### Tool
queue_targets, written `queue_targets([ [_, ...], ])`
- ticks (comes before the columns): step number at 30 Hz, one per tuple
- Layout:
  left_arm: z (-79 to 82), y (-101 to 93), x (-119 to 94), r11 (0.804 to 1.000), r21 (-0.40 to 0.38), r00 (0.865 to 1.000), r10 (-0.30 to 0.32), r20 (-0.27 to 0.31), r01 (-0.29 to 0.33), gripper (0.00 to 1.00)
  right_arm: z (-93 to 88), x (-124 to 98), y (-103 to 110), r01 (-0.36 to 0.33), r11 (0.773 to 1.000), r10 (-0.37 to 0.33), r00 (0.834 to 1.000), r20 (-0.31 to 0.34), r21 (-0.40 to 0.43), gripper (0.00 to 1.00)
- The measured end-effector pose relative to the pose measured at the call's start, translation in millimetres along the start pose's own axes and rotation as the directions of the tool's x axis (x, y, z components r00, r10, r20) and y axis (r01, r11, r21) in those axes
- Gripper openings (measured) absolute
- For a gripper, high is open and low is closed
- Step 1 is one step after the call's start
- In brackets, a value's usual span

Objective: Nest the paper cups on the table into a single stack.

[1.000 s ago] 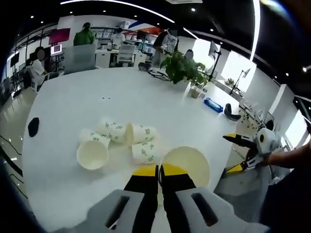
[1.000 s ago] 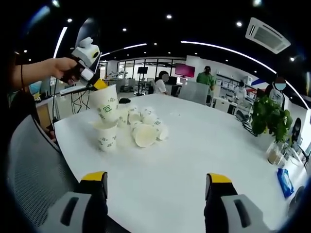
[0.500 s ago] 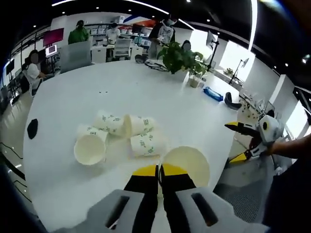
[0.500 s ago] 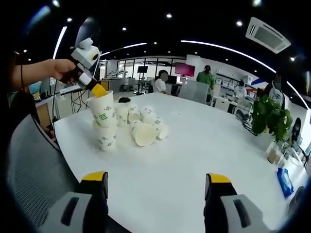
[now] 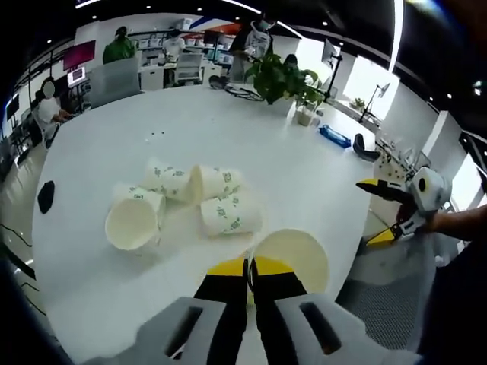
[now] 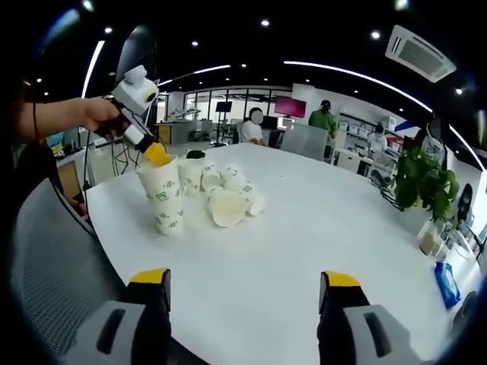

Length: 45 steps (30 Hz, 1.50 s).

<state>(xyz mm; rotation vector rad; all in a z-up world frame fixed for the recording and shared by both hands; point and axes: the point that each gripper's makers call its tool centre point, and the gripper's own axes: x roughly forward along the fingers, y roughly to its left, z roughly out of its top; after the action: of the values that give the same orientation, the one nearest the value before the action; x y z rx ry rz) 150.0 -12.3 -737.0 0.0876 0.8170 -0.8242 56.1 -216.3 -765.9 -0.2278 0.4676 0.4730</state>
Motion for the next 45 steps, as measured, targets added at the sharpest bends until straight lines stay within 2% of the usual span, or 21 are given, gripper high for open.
queue_targets([
  [18,-14.5,14.8,23,0.99,0.126,0.997,0.066,-0.028,-0.062,0.01,-1.9,0,1,-0.003,1.0,0.003,1.0,-0.01,-0.001,0.79],
  [26,-22.3,20.9,30,0.985,0.152,0.996,0.086,-0.033,-0.079,0.1,-0.9,0,0,0.0,1.0,0.0,1.0,-0.006,0.004,0.79],
  [33,-25.3,23.0,32,0.987,0.137,0.996,0.087,-0.023,-0.083,0.13,-1.2,0,0,0.002,1.0,-0.002,1.0,-0.008,0.005,0.78],
  [45,-12.4,23.3,19,0.992,0.089,0.996,0.083,0.035,-0.086,0.2,-2.4,1,-1,0.0,1.0,0.001,1.0,-0.011,0.008,0.78],
])
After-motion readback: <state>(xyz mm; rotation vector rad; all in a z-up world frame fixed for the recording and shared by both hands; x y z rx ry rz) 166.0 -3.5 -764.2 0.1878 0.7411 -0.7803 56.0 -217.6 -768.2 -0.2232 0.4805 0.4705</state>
